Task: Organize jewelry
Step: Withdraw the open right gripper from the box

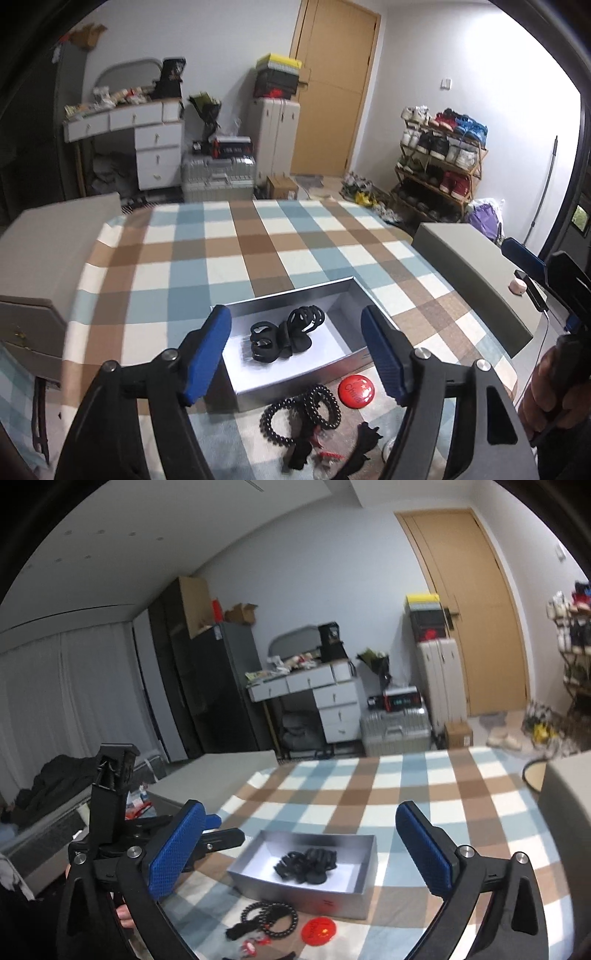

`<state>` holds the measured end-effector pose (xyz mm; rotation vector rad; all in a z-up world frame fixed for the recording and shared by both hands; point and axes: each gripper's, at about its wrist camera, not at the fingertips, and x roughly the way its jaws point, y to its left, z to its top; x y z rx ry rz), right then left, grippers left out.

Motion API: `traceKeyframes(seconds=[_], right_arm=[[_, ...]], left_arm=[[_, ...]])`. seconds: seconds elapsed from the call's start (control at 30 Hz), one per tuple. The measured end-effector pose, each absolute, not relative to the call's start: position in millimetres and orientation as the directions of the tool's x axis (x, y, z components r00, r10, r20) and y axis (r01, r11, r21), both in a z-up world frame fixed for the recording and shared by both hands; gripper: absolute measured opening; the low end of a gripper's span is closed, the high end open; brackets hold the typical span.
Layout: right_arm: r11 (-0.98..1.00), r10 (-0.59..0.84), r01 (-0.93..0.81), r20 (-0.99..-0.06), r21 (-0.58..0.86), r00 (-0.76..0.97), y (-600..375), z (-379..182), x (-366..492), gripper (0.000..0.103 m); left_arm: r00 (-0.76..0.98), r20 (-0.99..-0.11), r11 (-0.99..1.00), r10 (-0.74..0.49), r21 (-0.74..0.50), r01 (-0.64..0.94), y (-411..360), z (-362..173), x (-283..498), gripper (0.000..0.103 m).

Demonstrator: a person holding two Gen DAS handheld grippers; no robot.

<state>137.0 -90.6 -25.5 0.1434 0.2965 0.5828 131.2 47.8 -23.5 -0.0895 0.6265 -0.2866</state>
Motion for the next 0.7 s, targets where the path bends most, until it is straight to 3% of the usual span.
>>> traceKeyframes(seconds=[0.1,0.23,0.47,0.6,0.7], right_arm=[[0.829,0.557,-0.524,-0.212,0.194,0.803,-85,-22,118,0.103],[0.841,0.539,-0.510,-0.201,0.181,0.818,-84,-22,99,0.103],[0.886,0.459,-0.427,-0.217,0.178,0.861,-85,-35,75,0.103],[0.889,0.449,-0.415,-0.194,0.192,0.872,-89,-48,57,0.103],[0.887,0.441,-0.401,-0.164,0.229,0.882,-96,-58,45,0.103]], left_arm=[[0.796,-0.539,0.962,-0.274,-0.158,0.224,46,-18,118,0.072],[0.838,-0.495,0.973,-0.229,-0.119,0.196,42,-12,96,0.084],[0.857,-0.475,0.978,-0.201,-0.149,0.147,47,-18,76,0.086],[0.859,-0.484,0.986,-0.168,-0.101,0.136,44,-24,64,0.086],[0.859,-0.489,0.988,-0.149,-0.098,0.116,48,-28,56,0.097]])
